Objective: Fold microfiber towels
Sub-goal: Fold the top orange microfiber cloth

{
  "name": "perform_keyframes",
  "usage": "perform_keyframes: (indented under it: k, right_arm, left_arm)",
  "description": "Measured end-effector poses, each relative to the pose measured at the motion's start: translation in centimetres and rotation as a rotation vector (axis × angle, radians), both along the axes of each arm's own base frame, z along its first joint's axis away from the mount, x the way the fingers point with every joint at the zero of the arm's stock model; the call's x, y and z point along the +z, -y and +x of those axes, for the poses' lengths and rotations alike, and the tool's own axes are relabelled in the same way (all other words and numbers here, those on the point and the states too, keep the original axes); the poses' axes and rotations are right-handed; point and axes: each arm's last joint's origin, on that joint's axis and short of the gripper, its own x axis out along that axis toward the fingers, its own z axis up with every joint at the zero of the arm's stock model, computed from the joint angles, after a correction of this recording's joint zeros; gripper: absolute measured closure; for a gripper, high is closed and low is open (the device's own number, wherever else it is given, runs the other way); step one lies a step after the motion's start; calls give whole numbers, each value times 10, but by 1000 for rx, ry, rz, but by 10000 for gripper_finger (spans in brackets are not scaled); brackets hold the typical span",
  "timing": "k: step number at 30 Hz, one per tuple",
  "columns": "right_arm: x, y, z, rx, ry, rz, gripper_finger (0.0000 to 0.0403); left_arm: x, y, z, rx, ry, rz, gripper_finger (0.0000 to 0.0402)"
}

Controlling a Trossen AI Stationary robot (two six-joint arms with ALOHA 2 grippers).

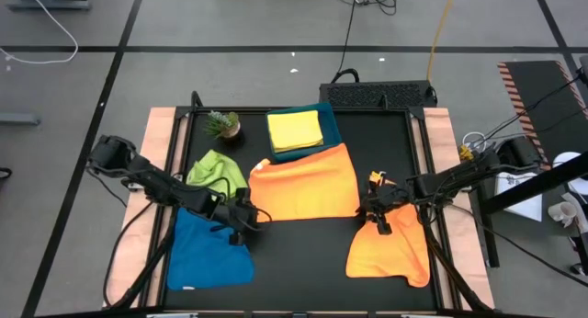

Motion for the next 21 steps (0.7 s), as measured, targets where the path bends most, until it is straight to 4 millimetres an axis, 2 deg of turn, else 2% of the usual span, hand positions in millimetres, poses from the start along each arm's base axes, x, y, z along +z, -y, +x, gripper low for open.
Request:
perform_keyframes:
  k: [9, 21]
  right_arm:
    - [-2, 1, -1, -20, -21, -10, 277]
    - [-3, 2, -3, -36, -41, -34, 277]
  left_arm:
    - [-6, -3, -12, -52, -133, 74, 247]
    - [-5, -3, -8, -85, -96, 109, 247]
